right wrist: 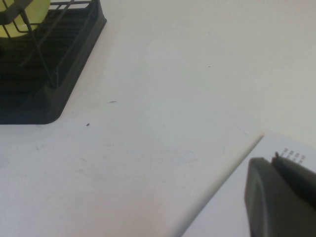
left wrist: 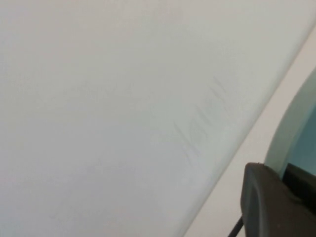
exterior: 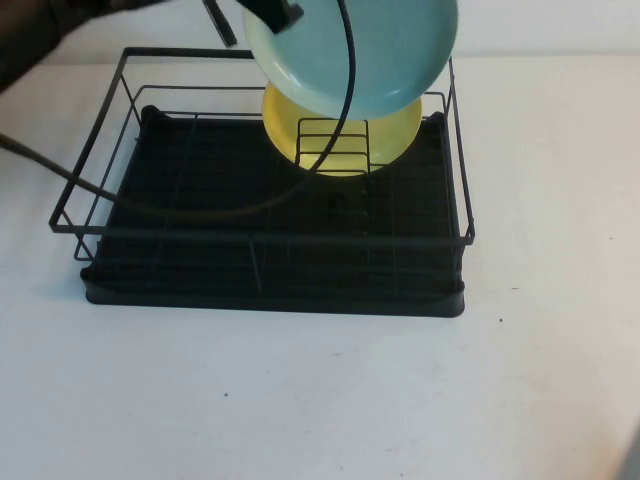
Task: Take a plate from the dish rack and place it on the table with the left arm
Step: Place the plate from the table
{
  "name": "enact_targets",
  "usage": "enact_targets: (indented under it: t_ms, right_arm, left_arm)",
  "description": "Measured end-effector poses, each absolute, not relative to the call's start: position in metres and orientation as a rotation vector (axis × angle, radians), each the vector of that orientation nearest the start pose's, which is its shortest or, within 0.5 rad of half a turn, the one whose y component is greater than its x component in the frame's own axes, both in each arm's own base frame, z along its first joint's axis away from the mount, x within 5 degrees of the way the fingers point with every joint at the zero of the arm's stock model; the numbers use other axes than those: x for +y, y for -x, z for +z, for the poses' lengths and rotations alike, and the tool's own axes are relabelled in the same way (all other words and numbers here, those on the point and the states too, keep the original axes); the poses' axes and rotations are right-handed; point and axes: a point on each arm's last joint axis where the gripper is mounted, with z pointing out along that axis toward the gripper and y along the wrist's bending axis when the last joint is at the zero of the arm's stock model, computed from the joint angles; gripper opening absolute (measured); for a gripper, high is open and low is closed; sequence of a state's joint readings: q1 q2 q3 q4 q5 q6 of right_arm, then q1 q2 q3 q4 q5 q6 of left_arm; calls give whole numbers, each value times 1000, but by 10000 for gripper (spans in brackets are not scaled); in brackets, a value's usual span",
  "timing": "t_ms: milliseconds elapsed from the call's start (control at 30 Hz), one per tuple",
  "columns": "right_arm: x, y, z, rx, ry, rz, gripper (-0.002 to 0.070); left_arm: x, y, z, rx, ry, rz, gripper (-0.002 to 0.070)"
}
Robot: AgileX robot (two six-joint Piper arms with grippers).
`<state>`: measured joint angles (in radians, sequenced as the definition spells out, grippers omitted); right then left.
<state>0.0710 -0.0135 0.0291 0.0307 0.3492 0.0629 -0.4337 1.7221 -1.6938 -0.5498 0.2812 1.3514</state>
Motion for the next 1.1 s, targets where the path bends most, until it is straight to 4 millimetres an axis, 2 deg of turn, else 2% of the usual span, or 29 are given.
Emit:
enact_targets:
  t_ms: [167, 233, 300, 400, 500, 633, 767, 933, 1033, 1100]
  right_arm:
    - [5, -53, 173, 1850, -12, 123, -20]
    - [5, -53, 173, 1850, -12, 123, -20]
    - [5, -53, 173, 1850, -12, 123, -20]
    - [5, -53, 173, 1850, -12, 123, -20]
    - [5, -53, 173, 1850, -12, 123, -20]
    - [5, -53, 173, 1850, -12, 123, -20]
    - [5, -53, 173, 1850, -12, 123, -20]
    - [5, -53, 173, 1850, -12, 123, -20]
    - [5, -53, 173, 1850, -12, 123, -20]
    - [5, -53, 173, 1850, -12, 123, -20]
  left_arm:
    - [-167, -326, 470, 1370, -1006, 57, 0]
    - [-155, -305, 482, 1450, -978, 24, 0]
    - [-139, -290, 487, 1590, -923, 6, 0]
    - [-108, -274, 479, 1923, -759, 15, 0]
    - [-80, -265, 457, 2178, -633, 46, 0]
    - [-62, -250, 406, 2382, -538, -112, 0]
    - [-57, -221, 351, 2446, -445, -324, 0]
    - [-58, -175, 268, 2526, -294, -530, 0]
    - [-57, -163, 233, 2522, -222, -566, 0]
    - [-55, -161, 219, 2490, -170, -554, 0]
